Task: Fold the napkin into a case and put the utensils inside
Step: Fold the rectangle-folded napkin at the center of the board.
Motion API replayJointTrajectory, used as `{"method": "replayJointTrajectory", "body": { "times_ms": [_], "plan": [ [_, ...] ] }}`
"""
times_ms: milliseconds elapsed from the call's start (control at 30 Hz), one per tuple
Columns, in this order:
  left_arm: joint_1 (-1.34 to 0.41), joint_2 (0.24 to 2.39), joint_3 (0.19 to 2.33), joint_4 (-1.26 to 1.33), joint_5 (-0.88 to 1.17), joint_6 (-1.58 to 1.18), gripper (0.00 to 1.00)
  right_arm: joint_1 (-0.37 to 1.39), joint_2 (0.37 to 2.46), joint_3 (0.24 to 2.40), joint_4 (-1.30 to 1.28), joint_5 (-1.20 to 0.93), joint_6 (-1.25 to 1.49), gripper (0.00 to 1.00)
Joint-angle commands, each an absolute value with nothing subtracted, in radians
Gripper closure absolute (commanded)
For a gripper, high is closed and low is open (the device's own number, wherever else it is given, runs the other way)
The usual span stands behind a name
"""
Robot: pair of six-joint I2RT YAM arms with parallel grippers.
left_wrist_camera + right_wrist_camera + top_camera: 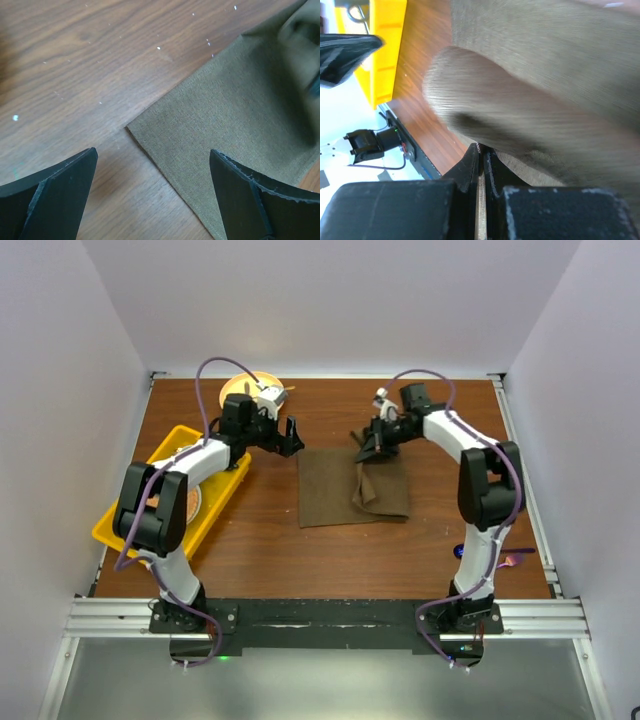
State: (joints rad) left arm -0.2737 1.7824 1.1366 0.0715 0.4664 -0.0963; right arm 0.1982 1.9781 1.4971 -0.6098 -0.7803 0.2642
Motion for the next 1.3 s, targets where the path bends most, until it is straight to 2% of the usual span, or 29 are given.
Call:
{"method": "replayJointTrajectory", "body": {
  "times_ms": [0, 200, 333, 433, 567, 733, 900, 1067, 1267],
  "plan": [
    [-0.261, 1.721, 1.146, 0.065, 0.454, -0.095, 0.00, 0.305, 2.063, 1.525, -0.519, -0.781, 0.362, 1.00],
    [-0.253, 1.713, 1.144, 0.057, 0.442, -0.103, 0.00, 0.348, 2.177, 1.546, -0.526, -0.669, 0.316, 1.00],
    [-0.253, 1.713, 1.150, 0.049, 0.437, -0.107, 0.00, 0.325, 2.235, 1.589, -0.674, -0.589, 0.163, 1.00],
    [-0.253, 1.710, 1.155, 0.034, 0.446, -0.097, 0.00, 0.269, 2.233, 1.601, -0.809, -0.572, 0.006, 1.00],
    [-0.253, 1.687, 1.134, 0.026, 0.449, -0.074, 0.00, 0.166, 2.240, 1.647, -1.038, -0.552, -0.397, 1.00],
    [-0.252, 1.671, 1.114, 0.021, 0.457, -0.068, 0.00, 0.052, 2.295, 1.848, -1.327, -0.489, -0.701, 1.00],
    [-0.252, 1.672, 1.112, 0.025, 0.462, -0.074, 0.00, 0.041, 2.306, 2.026, -1.408, -0.551, -0.638, 1.00],
    [-0.252, 1.677, 1.117, 0.026, 0.466, -0.074, 0.00, 0.055, 2.250, 1.999, -1.361, -0.661, -0.453, 1.00],
    [-0.252, 1.693, 1.134, 0.026, 0.474, -0.072, 0.00, 0.080, 2.227, 1.947, -1.237, -0.644, -0.327, 1.00]
  ]
}}
